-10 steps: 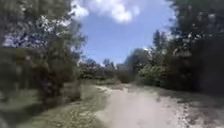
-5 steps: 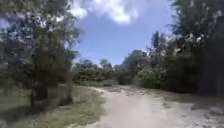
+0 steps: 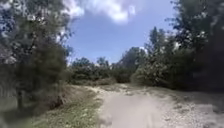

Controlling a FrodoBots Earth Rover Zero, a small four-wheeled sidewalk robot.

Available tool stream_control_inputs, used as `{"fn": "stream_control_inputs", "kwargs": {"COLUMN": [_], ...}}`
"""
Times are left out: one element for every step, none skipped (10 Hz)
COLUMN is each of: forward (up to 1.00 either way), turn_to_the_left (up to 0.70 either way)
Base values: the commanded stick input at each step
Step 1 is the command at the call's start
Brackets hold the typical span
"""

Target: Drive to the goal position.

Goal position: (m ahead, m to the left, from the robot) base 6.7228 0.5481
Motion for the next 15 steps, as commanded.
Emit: {"fn": "stream_control_inputs", "kwargs": {"forward": [1.00,1.00,1.00,1.00,1.00,1.00,1.00,1.00,1.00,1.00,1.00,1.00,1.00,1.00,1.00], "turn_to_the_left": [0.00,0.00,0.00,0.00,0.00,0.00,0.00,0.00,0.00,0.00,0.00,0.00,0.00,0.00,0.00]}}
